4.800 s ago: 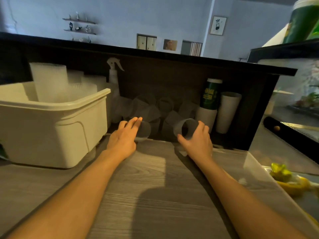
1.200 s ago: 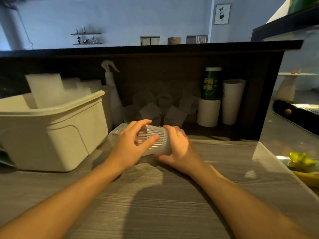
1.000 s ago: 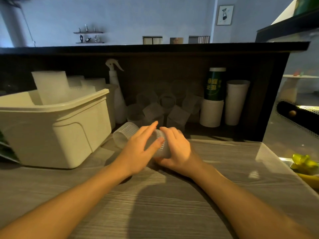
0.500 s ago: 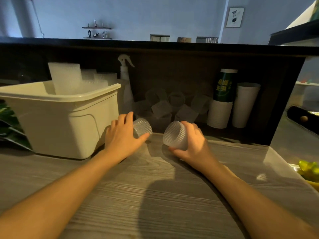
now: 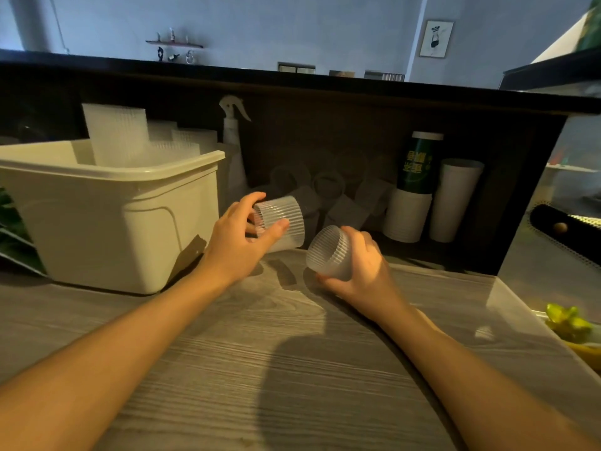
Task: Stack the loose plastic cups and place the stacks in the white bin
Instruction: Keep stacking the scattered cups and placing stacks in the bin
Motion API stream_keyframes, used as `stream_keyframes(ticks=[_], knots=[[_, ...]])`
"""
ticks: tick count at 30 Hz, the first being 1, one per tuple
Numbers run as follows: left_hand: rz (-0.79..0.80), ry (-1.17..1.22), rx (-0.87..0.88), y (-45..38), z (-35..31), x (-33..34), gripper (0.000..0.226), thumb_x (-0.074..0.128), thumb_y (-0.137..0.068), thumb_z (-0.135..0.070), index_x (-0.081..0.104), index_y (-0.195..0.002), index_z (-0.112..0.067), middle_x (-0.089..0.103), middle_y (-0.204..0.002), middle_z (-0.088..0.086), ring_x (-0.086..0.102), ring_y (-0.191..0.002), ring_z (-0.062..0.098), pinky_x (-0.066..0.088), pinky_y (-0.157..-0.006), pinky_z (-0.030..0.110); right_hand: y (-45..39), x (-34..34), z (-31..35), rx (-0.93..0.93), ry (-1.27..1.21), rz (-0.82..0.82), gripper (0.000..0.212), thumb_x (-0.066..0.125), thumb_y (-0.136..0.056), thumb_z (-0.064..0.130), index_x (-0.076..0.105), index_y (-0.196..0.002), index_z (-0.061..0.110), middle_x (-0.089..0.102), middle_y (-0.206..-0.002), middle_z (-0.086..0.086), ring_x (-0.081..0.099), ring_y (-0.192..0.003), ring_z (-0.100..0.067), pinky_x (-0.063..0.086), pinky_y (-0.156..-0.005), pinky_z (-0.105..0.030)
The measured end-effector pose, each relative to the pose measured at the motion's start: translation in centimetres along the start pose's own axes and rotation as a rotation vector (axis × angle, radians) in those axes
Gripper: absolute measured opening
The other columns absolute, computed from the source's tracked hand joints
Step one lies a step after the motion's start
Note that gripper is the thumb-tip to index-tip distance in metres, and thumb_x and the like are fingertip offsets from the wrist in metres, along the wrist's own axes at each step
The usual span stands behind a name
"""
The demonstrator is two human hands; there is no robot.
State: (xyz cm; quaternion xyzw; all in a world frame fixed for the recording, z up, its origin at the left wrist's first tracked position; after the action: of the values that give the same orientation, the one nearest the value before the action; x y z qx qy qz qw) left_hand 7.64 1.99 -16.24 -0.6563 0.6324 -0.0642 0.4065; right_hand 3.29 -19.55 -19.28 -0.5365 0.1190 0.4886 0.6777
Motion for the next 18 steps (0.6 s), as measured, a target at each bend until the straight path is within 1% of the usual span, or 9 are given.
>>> stream_keyframes(ticks=[3,4,7,9,11,13,14,16,18], knots=[[0.002,0.047,0.020,0.1,-0.4,0.3,0.043,0.064,-0.087,-0.046,0.051,-0.123,-0.028,0.055,-0.118,-0.004,0.060,-0.095,0.004,0.052,-0.073,0.015,0.1,-0.1,0.2,-0.011,0.015,-0.004,0.088,0.080,-0.070,0.042,0.034,-0.142,0.020,0.046,-0.129,-0.003,0.044,-0.118,-0.019,0.043,-0.095,-0.033],[-0.004,0.080,-0.003,0.1,-0.2,0.4,0.040,0.065,-0.086,-0.046,0.052,-0.119,-0.027,0.058,-0.116,-0.004,0.060,-0.095,0.005,0.053,-0.074,0.016,0.1,-0.1,0.2,-0.012,0.022,-0.002,0.088,0.080,-0.070,0.043,0.034,-0.142,0.020,0.046,-0.129,-0.003,0.045,-0.118,-0.019,0.043,-0.095,-0.033],[-0.037,0.209,-0.152,0.1,0.4,0.5,0.044,0.067,-0.084,-0.052,0.053,-0.114,-0.023,0.061,-0.111,-0.002,0.061,-0.098,0.010,0.057,-0.079,0.032,0.1,-0.1,0.5,-0.015,0.030,0.014,0.089,0.079,-0.070,0.046,0.033,-0.142,0.021,0.045,-0.131,-0.002,0.045,-0.120,-0.018,0.044,-0.097,-0.036],[-0.067,0.356,-0.235,0.2,0.2,0.7,0.040,0.067,-0.087,-0.046,0.051,-0.115,-0.023,0.058,-0.113,0.000,0.061,-0.101,0.013,0.058,-0.081,0.034,0.1,0.0,0.7,-0.035,0.052,0.017,0.090,0.078,-0.070,0.048,0.032,-0.142,0.021,0.046,-0.132,-0.001,0.045,-0.120,-0.018,0.045,-0.098,-0.040],[-0.095,0.517,-0.274,0.3,-0.6,1.0,0.037,0.064,-0.091,-0.037,0.050,-0.124,-0.025,0.054,-0.112,0.000,0.061,-0.104,0.017,0.058,-0.084,0.034,0.1,0.0,1.2,-0.060,0.090,0.001,0.089,0.077,-0.070,0.049,0.033,-0.142,0.020,0.047,-0.130,-0.001,0.047,-0.118,-0.019,0.045,-0.097,-0.042],[-0.103,0.649,-0.311,0.4,-1.1,1.2,0.038,0.060,-0.094,-0.035,0.050,-0.131,-0.029,0.054,-0.112,-0.004,0.061,-0.107,0.019,0.056,-0.090,0.035,0.0,0.1,1.7,-0.080,0.127,-0.010,0.088,0.077,-0.071,0.052,0.034,-0.141,0.020,0.049,-0.129,-0.001,0.049,-0.116,-0.018,0.045,-0.096,-0.041],[-0.104,0.690,-0.328,0.4,-1.2,1.4,0.037,0.059,-0.095,-0.036,0.051,-0.130,-0.030,0.055,-0.113,-0.004,0.060,-0.110,0.019,0.055,-0.094,0.036,0.0,0.1,2.0,-0.092,0.140,-0.014,0.088,0.076,-0.071,0.054,0.035,-0.141,0.020,0.049,-0.127,0.000,0.049,-0.115,-0.018,0.045,-0.095,-0.041],[-0.122,0.673,-0.334,0.6,-1.1,1.7,0.034,0.060,-0.093,-0.040,0.055,-0.125,-0.029,0.059,-0.110,-0.005,0.060,-0.109,0.015,0.053,-0.097,0.039,0.0,0.0,2.4,-0.107,0.139,-0.022,0.084,0.074,-0.071,0.057,0.037,-0.138,0.022,0.051,-0.123,0.001,0.052,-0.110,-0.017,0.047,-0.093,-0.040],[-0.147,0.558,-0.316,1.0,-1.0,1.8,0.033,0.064,-0.089,-0.046,0.057,-0.116,-0.029,0.062,-0.106,-0.006,0.060,-0.105,0.012,0.053,-0.093,0.039,0.1,-0.1,2.5,-0.098,0.097,-0.029,0.080,0.071,-0.072,0.059,0.039,-0.136,0.022,0.053,-0.120,0.002,0.054,-0.107,-0.017,0.048,-0.089,-0.040]])
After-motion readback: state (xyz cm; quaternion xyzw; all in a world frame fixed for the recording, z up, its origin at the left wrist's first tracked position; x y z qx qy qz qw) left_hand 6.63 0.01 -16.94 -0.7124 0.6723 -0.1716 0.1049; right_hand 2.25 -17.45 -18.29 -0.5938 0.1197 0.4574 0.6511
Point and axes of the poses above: each hand's wrist, its own y-axis away from the middle knuckle, its own x-axis out of the palm, z = x × y, the point moved 5 cm from there along -y, towards the middle knuckle
